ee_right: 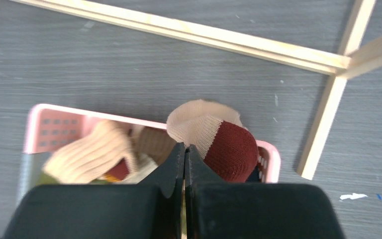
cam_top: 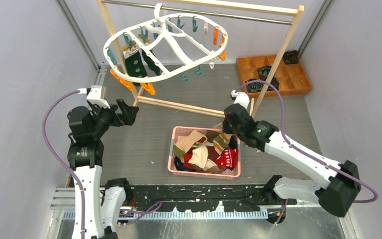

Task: Remove the socks clipped to the hanger
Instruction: Place the sock in the bin.

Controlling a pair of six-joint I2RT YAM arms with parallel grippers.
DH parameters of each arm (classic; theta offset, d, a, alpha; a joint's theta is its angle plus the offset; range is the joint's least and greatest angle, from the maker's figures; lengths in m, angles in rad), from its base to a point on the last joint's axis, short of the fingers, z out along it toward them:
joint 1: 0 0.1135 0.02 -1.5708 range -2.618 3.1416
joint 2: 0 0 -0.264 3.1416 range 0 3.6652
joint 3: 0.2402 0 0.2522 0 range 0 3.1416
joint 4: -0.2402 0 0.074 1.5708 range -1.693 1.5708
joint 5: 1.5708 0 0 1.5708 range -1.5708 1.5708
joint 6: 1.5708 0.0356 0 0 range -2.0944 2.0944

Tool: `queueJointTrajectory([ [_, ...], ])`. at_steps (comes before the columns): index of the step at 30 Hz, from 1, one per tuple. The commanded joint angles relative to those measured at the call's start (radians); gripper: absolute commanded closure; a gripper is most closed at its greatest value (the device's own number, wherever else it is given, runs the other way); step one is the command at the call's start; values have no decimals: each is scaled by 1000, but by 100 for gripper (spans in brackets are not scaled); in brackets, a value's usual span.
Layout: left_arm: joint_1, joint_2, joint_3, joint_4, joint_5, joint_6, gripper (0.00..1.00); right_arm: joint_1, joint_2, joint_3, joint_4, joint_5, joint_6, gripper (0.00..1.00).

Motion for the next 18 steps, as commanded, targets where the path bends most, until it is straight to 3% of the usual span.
queueJointTrajectory([
  [1, 5, -22, 37, 34, 1, -26, 1, -2, -113, 57, 41, -111, 40, 99],
  [7, 5, -25, 45, 40, 14, -30, 2, 78, -258, -54, 96, -256, 109, 99],
  [12, 5, -19, 45, 57, 20, -45, 3, 137, -278, -148, 180, -543, 154, 99],
  [14, 5, -20, 45, 60, 24, -48, 3, 137, -272, -180, 133, -495, 163, 99],
  [17, 5, -23, 43, 62, 23, -48, 3, 111, -250, -184, 3, -286, 169, 98],
  [18, 6, -23, 44, 59, 22, -49, 3, 99, -238, -177, -38, -228, 170, 91],
])
